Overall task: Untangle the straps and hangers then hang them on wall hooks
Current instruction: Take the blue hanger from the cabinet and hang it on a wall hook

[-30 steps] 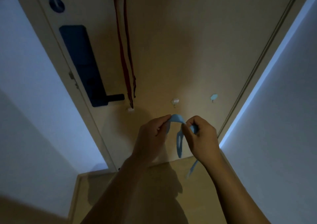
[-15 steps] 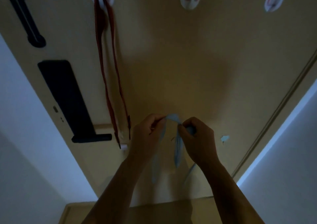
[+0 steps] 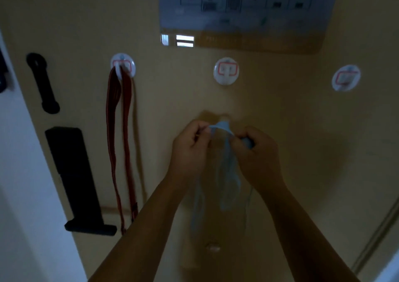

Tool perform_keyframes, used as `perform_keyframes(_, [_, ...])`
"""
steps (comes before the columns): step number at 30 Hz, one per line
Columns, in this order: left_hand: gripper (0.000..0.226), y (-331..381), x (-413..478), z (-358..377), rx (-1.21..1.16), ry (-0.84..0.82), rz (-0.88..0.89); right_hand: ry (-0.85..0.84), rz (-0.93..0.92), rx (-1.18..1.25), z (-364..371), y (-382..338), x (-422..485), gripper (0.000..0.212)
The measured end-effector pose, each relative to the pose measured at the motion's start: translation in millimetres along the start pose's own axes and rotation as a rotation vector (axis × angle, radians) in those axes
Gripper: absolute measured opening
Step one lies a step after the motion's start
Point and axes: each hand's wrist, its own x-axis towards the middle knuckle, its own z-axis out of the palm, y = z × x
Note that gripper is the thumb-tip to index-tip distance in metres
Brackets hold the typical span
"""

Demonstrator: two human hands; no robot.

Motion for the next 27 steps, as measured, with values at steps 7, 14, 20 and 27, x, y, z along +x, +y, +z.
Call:
perform_keyframes(7, [0.026,34.6,58.3,11.8,0.062,-0.028,0.203,0.103,-0.065,0.210,-5.9,-15.4,64.5,0.025])
perform_keyframes(14, [0.017,50.9,108.6,14.7,0.160,0.035,0.344,0.103,-0.020,0.295,-1.2,-29.6,110.9,0.035])
perform_keyframes(20, [0.010,32.7,119.7,17.4,0.248,0.023,0.290,0.097,0.063,0.304,5.8,-9.8,117.3,0.034])
perform_keyframes(27, [0.014,26.8,104.9,18.4,0.398,0.085,0.305,0.047,0.176,0.313,11.0,10.0,97.0,0.027])
